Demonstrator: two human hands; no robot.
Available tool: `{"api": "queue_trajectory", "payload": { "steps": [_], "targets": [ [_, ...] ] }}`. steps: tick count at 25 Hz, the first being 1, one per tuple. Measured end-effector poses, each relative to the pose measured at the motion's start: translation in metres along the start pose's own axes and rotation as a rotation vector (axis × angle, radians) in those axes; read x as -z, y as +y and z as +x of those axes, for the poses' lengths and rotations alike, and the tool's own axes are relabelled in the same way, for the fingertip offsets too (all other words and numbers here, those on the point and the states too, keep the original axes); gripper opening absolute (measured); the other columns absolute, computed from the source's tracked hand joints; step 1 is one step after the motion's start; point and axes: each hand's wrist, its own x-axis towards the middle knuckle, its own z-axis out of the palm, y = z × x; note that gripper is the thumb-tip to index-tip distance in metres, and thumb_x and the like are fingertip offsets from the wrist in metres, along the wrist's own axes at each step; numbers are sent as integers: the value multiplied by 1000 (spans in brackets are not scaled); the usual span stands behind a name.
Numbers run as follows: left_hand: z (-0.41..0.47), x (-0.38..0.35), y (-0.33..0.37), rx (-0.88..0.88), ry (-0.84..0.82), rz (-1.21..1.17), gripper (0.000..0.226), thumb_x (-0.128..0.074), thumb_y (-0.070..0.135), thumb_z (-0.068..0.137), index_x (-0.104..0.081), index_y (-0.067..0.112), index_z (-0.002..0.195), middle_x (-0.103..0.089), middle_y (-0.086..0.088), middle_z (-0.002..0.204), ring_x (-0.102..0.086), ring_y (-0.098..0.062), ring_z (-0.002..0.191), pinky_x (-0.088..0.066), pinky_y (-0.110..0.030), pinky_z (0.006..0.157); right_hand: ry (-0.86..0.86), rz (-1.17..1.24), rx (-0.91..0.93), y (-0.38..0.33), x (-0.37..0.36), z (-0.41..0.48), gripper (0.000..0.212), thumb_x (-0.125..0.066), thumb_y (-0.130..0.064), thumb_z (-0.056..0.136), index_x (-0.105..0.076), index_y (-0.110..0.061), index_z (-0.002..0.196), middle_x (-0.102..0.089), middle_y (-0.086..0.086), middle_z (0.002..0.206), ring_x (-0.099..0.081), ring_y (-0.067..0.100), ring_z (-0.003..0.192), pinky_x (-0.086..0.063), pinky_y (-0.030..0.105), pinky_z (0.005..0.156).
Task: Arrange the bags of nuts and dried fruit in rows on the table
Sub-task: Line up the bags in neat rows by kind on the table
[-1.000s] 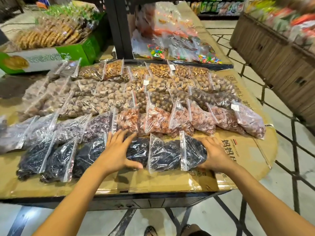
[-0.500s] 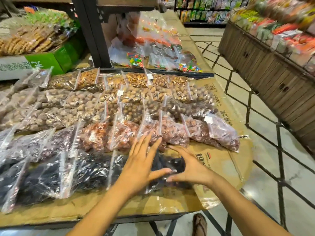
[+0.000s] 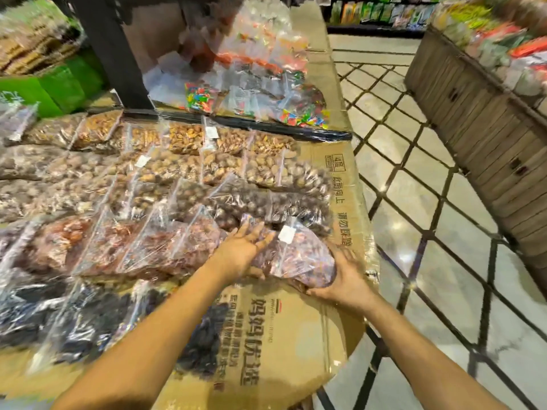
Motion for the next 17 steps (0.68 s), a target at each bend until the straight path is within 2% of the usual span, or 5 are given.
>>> {"api": "queue_trajectory", "payload": {
  "steps": [4, 6, 10, 14, 17],
  "targets": [
    [-20, -8, -9, -74, 165, -18, 56, -34, 48, 97, -33, 19, 145, -30, -14, 154, -41, -32, 135, -46, -46, 99, 59, 72, 112, 4, 4, 6, 99, -86, -41, 52, -42, -21, 138, -44, 2, 129, -36, 16, 123, -31, 29, 102],
    [-27, -10, -14, -139, 200, 68, 76, -3, 62, 91, -48, 11, 124, -60, -16, 127, -62, -30, 108, -53, -44, 82, 35, 99, 123, 7, 7, 8, 98, -87, -39, 51, -42, -23, 138, -43, -3, 127, -36, 13, 121, -32, 29, 102],
    [-45, 2, -2, -197, 410, 172, 19, -56, 12, 81, -68, 2, 91, -73, -13, 84, -71, -29, 72, -58, -37, 48, 29, 164, 171, 3, 13, 14, 93, -85, -35, 50, -46, -25, 135, -44, -12, 118, -38, 10, 118, -34, 29, 99],
    [-67, -13, 2, -45, 528, 96, 59, -86, -3, 52, -71, 10, 108, -69, -8, 114, -70, -29, 95, -60, -46, 62, 2, 154, 194, 6, 9, 21, 93, -87, -31, 53, -44, -29, 136, -44, -13, 120, -34, 5, 117, -33, 32, 104],
    [-77, -22, 3, 11, 521, 62, 36, -60, 30, 90, -58, 22, 125, -52, -2, 137, -59, -29, 117, -54, -51, 86, -81, 71, 192, 4, 11, 27, 98, -86, -42, 55, -39, -28, 140, -41, -11, 125, -30, 7, 122, -30, 33, 105]
  ]
}}
